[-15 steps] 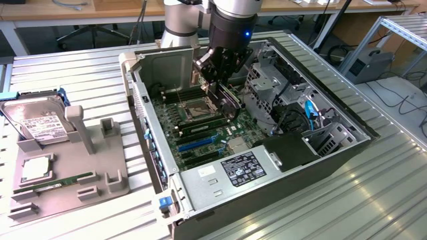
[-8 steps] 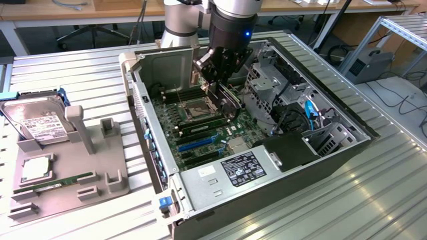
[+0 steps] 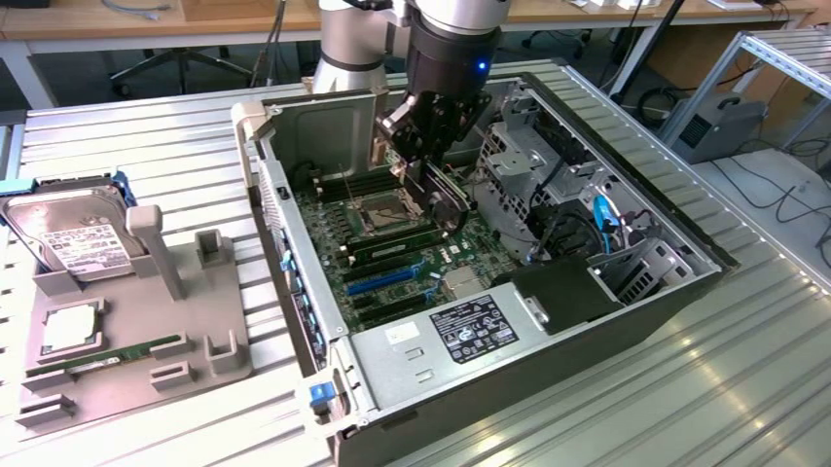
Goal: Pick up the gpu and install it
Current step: 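Insert the gpu into the slot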
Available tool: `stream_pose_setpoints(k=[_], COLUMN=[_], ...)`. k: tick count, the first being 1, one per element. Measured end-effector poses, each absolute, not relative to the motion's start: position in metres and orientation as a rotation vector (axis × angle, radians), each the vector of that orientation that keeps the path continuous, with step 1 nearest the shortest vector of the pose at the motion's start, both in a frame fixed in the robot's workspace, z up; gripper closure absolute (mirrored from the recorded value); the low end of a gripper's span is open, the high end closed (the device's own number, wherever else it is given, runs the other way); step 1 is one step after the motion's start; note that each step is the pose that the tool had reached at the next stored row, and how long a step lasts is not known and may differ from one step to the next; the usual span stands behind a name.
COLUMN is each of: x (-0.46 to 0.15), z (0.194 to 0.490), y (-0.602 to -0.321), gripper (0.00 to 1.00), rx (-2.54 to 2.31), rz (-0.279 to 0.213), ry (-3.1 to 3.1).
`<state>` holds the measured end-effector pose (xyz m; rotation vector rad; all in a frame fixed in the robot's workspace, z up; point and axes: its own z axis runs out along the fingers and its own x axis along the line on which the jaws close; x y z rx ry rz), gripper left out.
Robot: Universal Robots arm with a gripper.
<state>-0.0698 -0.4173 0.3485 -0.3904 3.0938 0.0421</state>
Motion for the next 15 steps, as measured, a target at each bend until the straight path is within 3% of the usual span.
stream_pose_setpoints(k=[15], x=[-0.0698], z=[0.3484], y=[-0.4173], gripper=[0.73], rx=[-0.416], rz=[0.042], ry=[3.091])
